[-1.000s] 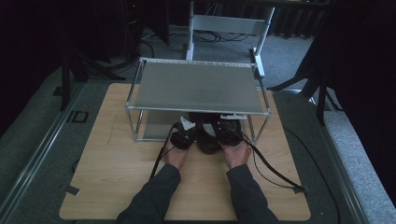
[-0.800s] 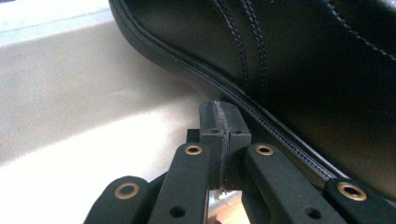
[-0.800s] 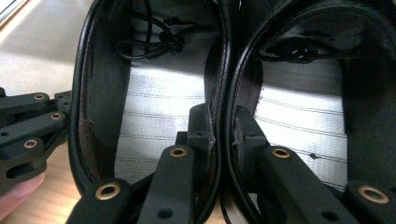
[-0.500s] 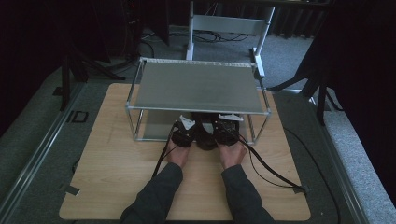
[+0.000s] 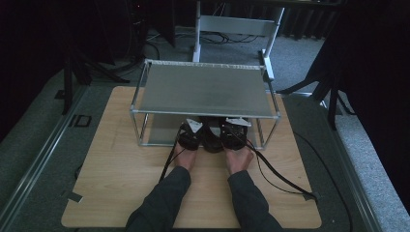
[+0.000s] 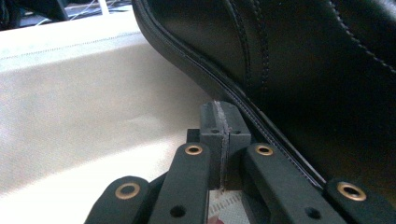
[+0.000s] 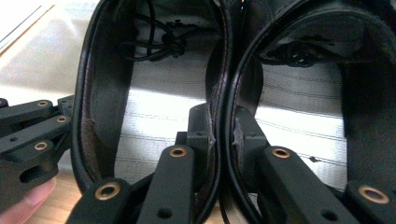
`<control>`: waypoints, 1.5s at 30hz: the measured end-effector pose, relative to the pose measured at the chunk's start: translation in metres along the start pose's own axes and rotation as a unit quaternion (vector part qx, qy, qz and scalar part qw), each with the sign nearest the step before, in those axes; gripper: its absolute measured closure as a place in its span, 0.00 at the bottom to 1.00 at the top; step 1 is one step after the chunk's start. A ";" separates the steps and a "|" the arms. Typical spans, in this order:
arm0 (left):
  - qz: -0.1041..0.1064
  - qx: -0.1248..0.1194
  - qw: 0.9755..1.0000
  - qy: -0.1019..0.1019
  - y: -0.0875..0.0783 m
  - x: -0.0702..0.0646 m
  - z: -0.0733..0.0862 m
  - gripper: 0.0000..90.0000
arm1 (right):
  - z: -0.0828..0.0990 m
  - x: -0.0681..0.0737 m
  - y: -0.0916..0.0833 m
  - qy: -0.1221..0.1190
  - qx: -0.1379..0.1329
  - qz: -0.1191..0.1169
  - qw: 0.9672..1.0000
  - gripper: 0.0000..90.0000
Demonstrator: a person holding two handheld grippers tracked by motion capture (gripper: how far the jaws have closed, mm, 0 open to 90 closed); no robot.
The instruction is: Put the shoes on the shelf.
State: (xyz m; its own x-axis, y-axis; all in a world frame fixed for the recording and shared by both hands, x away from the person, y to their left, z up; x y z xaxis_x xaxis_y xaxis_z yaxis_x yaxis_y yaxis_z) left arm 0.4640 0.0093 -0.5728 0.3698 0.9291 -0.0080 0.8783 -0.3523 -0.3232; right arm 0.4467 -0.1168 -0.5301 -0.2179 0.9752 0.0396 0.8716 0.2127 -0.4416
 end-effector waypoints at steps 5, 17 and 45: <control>-0.002 -0.001 1.000 0.006 0.003 0.002 -0.003 1.00 | -0.001 0.000 0.002 0.003 -0.013 0.003 1.000 0.89; -0.009 -0.004 1.000 0.004 0.007 0.002 -0.003 1.00 | -0.001 0.000 0.005 0.001 -0.034 0.006 0.999 0.88; -0.012 0.043 0.999 -0.029 0.019 0.005 0.014 1.00 | -0.007 0.000 0.011 -0.003 -0.093 0.002 0.996 0.68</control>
State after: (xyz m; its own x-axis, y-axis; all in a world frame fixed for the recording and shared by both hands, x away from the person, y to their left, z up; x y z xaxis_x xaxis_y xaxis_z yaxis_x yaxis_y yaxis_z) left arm 0.4777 0.0086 -0.5922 0.3296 0.9427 -0.0527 0.8564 -0.3220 -0.4037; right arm 0.4593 -0.1140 -0.5291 -0.2159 0.9759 0.0325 0.9390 0.2166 -0.2672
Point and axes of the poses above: each handheld gripper's, and its own axes: y roughly forward along the jaws, z roughly out of its underside, x roughly to its left, the point moved 6 cm from there along y, roughly forward along the jaws, and after that the axes turned 12 degrees about -x, right-handed, at the moved point
